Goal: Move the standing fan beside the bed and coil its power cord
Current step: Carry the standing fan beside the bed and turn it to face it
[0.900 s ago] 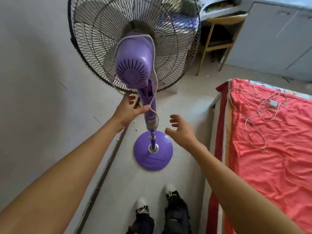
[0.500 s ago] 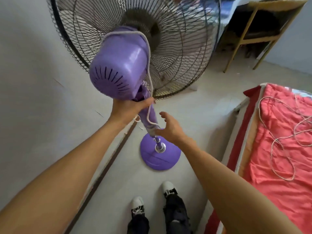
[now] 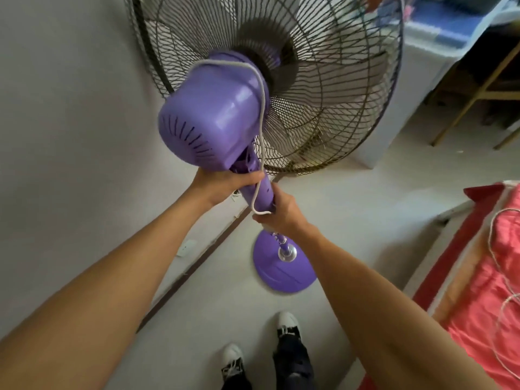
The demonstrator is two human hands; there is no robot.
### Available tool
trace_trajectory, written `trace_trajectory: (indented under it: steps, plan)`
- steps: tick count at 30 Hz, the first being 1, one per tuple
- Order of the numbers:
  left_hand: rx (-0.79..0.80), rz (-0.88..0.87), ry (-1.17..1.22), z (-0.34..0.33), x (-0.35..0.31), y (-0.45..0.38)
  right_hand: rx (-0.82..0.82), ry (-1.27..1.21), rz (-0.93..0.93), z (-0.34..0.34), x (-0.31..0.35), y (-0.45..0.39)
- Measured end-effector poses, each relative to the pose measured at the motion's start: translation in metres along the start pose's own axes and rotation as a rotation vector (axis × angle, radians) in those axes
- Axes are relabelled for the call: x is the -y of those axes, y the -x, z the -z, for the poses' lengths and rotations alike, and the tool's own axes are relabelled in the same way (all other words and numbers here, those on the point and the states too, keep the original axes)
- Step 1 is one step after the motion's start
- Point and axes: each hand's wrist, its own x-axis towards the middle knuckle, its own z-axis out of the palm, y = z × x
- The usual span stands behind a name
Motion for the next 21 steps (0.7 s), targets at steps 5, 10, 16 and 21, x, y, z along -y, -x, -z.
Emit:
trace_trajectory:
  steps: [5,10,16,21]
  plan:
    - [0.024,0.001,0.024,0.012,0.002,0.028,0.025,0.077,0.038,-0.004,0.015,0.023]
    - [-0.009,0.004,0.036,0.036,-0.006,0.065,0.063,0.08,0.028,-0.008,0.043,0.055]
    - [-0.054,0.004,0.044,0.081,-0.021,0.126,0.112,0.072,0.066,-0.025,0.088,0.104]
    - [-0.144,0.0,0.038,0.132,-0.017,0.2,0.205,0.093,0.149,-0.06,0.133,0.158]
